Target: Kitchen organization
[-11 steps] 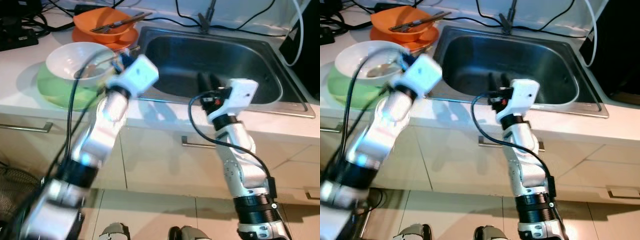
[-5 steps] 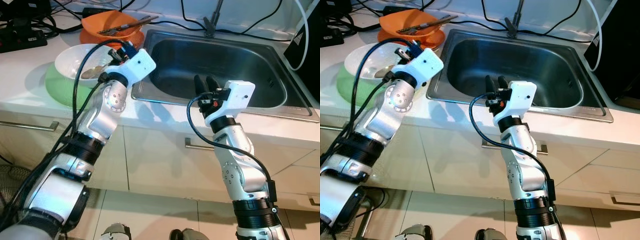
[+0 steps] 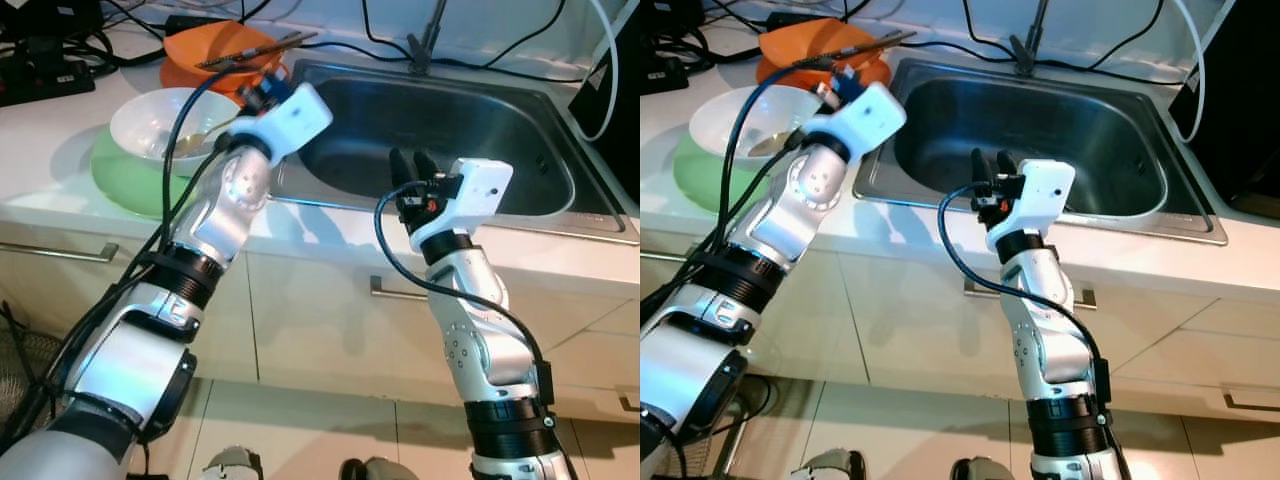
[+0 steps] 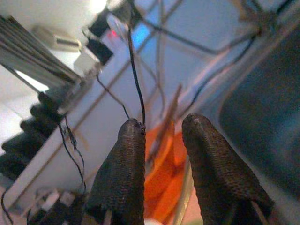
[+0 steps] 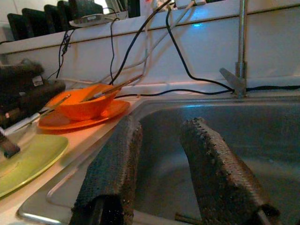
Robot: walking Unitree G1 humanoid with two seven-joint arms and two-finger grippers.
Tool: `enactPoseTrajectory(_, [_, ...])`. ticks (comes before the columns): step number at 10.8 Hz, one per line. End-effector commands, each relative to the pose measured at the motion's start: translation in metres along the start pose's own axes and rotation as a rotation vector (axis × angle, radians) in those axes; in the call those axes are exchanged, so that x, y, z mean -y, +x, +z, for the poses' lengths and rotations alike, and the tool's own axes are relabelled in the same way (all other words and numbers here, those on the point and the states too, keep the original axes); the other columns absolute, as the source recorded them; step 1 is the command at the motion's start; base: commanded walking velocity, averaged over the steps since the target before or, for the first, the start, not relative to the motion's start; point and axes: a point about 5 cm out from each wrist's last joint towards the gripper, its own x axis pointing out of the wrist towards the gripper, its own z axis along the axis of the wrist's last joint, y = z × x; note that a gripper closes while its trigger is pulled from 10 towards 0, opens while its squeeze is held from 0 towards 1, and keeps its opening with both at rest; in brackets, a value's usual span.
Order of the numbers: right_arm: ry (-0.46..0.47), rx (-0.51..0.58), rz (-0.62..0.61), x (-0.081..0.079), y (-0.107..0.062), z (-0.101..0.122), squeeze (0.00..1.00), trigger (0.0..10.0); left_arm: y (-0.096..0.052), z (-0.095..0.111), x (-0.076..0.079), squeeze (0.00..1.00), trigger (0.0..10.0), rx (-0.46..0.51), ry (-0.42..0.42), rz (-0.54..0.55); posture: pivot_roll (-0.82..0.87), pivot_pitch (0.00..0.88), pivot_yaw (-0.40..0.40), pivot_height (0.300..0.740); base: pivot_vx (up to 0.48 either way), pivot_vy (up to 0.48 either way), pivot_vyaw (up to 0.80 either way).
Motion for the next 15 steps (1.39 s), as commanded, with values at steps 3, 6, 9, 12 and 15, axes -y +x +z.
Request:
enactPoseTrajectory(3, [-0.003, -0.005, -0.02, 0.003, -0.002, 0.001, 0.0, 10.0, 0.004, -0.002, 0.009, 1.0, 10.0, -0.019, 0.035, -0.065, -0.05, 0.062, -0.059, 0.74, 0.0, 0.0, 0.0])
enactPoseTrajectory(6, [-0.004, -0.009, -0.026, 0.004, -0.002, 0.0, 0.0, 10.0, 0.009, -0.013, 0.01, 0.0, 10.0, -0.089, 0.122, -0.083, -0.05, 0.059, -0.059, 0.74, 0.0, 0.0, 0.0])
enactPoseTrajectory(9, [-0.004, -0.011, -0.032, 0.005, -0.002, -0.001, 0.0, 10.0, 0.013, -0.014, 0.008, 0.0, 10.0, -0.108, 0.151, -0.065, -0.05, 0.056, -0.055, 0.74, 0.0, 0.0, 0.0])
enactPoseTrajectory(12, [-0.004, -0.013, -0.035, 0.005, -0.002, -0.002, 0.0, 10.0, 0.015, -0.019, 0.01, 0.0, 10.0, -0.151, 0.168, -0.073, -0.06, 0.053, -0.052, 0.74, 0.0, 0.0, 0.0])
enactPoseTrajectory(15, [-0.007, -0.018, -0.045, 0.006, -0.004, -0.003, 0.0, 10.0, 0.017, -0.018, 0.014, 0.0, 0.0, -0.159, 0.175, -0.083, -0.07, 0.049, -0.044, 0.74, 0.0, 0.0, 0.0])
